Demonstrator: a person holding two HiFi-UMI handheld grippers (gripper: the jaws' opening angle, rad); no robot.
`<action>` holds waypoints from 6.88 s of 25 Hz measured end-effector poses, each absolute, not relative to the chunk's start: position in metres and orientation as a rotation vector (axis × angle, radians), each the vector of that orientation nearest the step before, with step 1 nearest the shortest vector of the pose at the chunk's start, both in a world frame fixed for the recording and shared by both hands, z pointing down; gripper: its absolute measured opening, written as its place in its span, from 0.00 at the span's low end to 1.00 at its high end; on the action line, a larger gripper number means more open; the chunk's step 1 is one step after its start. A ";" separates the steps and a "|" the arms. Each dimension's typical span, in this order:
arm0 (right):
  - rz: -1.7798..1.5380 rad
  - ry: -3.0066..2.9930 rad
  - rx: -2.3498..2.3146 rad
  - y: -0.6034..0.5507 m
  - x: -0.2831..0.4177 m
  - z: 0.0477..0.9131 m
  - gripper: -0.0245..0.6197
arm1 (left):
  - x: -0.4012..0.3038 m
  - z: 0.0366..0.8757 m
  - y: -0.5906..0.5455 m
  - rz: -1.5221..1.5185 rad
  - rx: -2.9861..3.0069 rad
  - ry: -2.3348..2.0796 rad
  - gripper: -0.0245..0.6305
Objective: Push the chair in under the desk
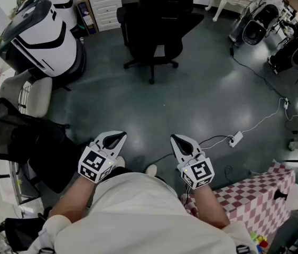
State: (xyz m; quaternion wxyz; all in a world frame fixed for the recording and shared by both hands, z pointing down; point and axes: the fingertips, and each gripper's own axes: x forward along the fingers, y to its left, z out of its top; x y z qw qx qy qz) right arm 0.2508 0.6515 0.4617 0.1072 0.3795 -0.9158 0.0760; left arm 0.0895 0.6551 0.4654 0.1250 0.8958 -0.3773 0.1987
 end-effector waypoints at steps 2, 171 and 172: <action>0.222 -2.689 1.114 0.653 0.242 0.458 0.04 | 0.081 0.462 0.655 0.567 2.619 -1.101 0.03; 0.263 -2.253 1.821 -0.091 0.232 0.437 0.53 | 0.018 0.532 -0.104 0.913 3.089 -0.260 0.28; 0.262 -2.257 1.817 -0.095 0.232 0.437 0.53 | 0.018 0.532 -0.107 0.912 3.088 -0.261 0.28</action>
